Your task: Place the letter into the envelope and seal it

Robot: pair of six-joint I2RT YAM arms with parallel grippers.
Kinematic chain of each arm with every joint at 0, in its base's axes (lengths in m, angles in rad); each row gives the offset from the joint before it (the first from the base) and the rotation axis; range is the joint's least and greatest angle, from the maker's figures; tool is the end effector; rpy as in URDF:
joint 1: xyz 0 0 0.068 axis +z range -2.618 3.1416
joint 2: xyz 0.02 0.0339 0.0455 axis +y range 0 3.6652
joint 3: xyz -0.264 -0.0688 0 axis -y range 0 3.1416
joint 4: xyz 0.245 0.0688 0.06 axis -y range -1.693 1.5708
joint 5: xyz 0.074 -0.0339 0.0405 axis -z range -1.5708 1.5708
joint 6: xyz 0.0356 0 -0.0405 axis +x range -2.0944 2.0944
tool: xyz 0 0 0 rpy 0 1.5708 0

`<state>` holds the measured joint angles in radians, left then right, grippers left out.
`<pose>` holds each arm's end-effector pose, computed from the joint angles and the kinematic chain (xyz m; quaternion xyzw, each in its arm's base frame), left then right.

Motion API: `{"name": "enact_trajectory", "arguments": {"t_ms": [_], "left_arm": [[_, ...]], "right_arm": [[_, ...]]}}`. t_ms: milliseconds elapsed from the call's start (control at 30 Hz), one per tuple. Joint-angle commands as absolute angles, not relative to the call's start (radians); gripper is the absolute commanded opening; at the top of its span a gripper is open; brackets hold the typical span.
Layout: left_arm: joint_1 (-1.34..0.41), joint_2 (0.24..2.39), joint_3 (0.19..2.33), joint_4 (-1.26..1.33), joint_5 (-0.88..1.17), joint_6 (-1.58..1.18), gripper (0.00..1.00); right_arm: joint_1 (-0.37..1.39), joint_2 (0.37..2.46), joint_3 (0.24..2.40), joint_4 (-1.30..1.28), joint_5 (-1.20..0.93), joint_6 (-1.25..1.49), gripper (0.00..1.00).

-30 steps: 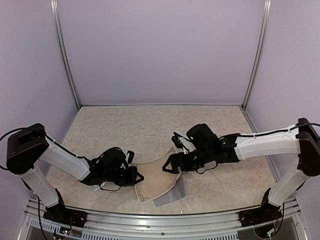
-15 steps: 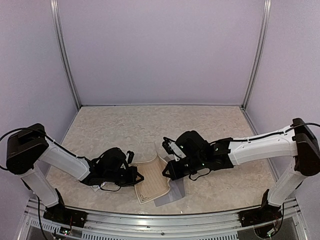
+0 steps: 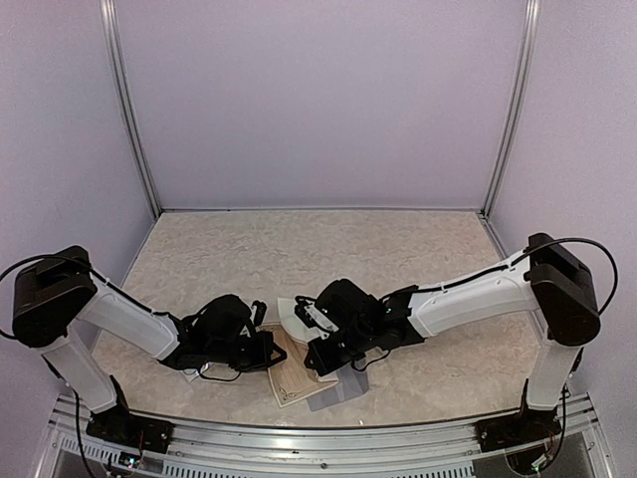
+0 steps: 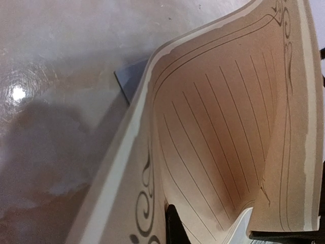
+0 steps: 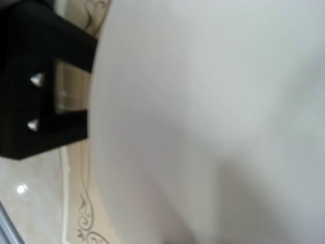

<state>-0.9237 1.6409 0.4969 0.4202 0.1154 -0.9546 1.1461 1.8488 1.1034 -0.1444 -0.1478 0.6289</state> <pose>0.1634 -0.2231 0.1062 0.0096 0.9104 -0.3622 0.1998 0.1526 0.3502 0.1604 -0.2642 0.9025 0.3022 0.1563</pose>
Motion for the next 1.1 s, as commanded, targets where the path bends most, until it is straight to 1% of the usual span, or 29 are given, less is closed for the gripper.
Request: {"name": "enact_trajectory", "arguments": {"t_ms": [0,367,633,700,733,767,833,867,967,1067], "left_arm": [[-0.933,1.629,0.505,0.431,0.117,-0.962,0.0],[-0.933,1.623,0.501,0.44,0.115,-0.964,0.0],[-0.932,1.615,0.496,0.431,0.121,-0.969,0.0],[-0.932,1.597,0.494,0.417,0.113,-0.972,0.08],[-0.933,1.588,0.486,0.413,0.108,-0.973,0.14],[-0.933,1.567,0.474,0.407,0.1,-0.978,0.23],[-0.93,1.533,0.451,0.403,0.091,-0.987,0.32],[-0.929,1.516,0.44,0.399,0.087,-0.993,0.36],[-0.928,1.453,0.406,0.399,0.087,-1.009,0.43],[-0.922,1.404,0.367,0.432,0.099,-1.037,0.55]], "right_arm": [[1.166,1.891,1.151,-0.139,-0.195,0.601,0.02],[1.195,1.941,1.182,-0.173,-0.248,0.584,0.01],[1.2,1.973,1.184,-0.205,-0.202,0.615,0.01],[1.201,1.992,1.19,-0.221,-0.194,0.631,0.01],[1.201,1.998,1.19,-0.23,-0.189,0.64,0.01],[1.201,2.003,1.188,-0.234,-0.186,0.647,0.01],[1.201,2.011,1.186,-0.242,-0.18,0.662,0.01],[1.201,2.013,1.186,-0.247,-0.174,0.67,0.01],[1.201,2.015,1.186,-0.253,-0.168,0.679,0.01],[1.201,2.016,1.189,-0.253,-0.169,0.68,0.01]]}}
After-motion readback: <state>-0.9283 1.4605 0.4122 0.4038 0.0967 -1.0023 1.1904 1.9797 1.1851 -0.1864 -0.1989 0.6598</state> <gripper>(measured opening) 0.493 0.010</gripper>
